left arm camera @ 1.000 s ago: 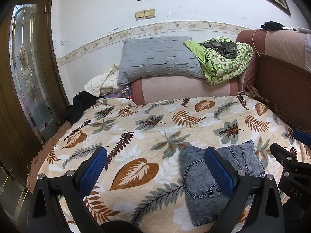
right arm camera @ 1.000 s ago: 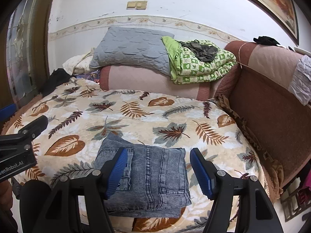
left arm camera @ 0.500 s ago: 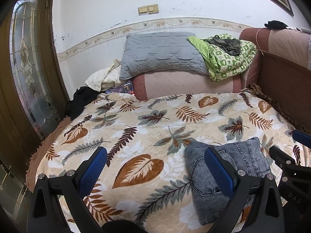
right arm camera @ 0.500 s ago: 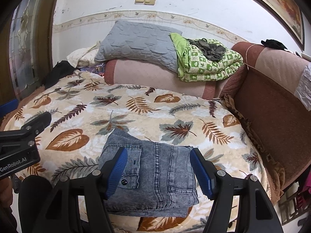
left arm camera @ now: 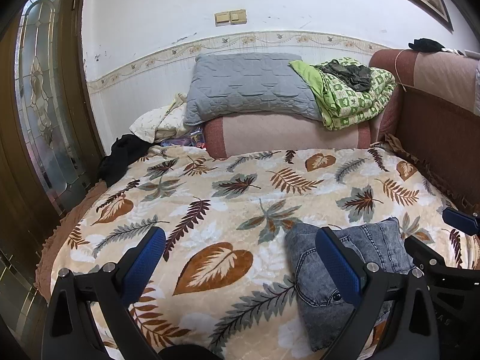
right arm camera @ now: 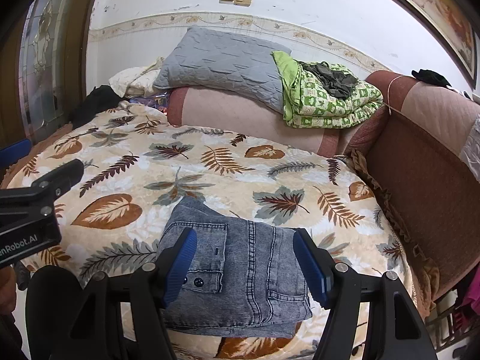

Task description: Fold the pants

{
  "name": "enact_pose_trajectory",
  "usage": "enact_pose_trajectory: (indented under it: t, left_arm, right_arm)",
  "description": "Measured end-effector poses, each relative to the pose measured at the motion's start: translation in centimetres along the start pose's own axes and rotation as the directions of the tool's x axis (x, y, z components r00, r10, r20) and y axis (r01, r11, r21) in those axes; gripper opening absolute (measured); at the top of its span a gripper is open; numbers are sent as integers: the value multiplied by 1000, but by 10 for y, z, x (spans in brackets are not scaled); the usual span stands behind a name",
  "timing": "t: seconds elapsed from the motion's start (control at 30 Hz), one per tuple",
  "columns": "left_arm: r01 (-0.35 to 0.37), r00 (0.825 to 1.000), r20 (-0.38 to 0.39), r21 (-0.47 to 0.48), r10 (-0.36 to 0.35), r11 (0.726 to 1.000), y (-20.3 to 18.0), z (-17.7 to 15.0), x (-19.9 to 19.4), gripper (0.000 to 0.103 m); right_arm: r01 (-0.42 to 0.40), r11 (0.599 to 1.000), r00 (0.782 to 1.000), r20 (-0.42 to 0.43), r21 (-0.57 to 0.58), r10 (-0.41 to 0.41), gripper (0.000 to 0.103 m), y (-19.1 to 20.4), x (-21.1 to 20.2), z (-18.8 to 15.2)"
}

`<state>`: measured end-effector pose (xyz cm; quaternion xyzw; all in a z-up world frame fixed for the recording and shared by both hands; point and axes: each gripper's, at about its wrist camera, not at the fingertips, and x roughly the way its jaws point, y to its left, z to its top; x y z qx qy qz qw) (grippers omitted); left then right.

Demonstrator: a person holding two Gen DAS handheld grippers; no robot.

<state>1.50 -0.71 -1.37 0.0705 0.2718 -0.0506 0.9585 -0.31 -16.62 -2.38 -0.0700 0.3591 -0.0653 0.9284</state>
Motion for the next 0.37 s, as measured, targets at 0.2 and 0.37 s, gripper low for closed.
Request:
enact_pose_trajectory:
  t: [0.2, 0.37]
  left_arm:
    - [6, 1000, 5, -6, -6, 1000, 3, 2, 2, 100]
    - [18, 1000, -1, -22, -18, 1000, 3, 3, 5, 100]
  right_arm:
    - [3, 1000, 1000, 0, -15, -3, 70, 7, 1, 1]
    - [2, 1000, 1000, -5, -23, -2, 70, 9, 5, 0]
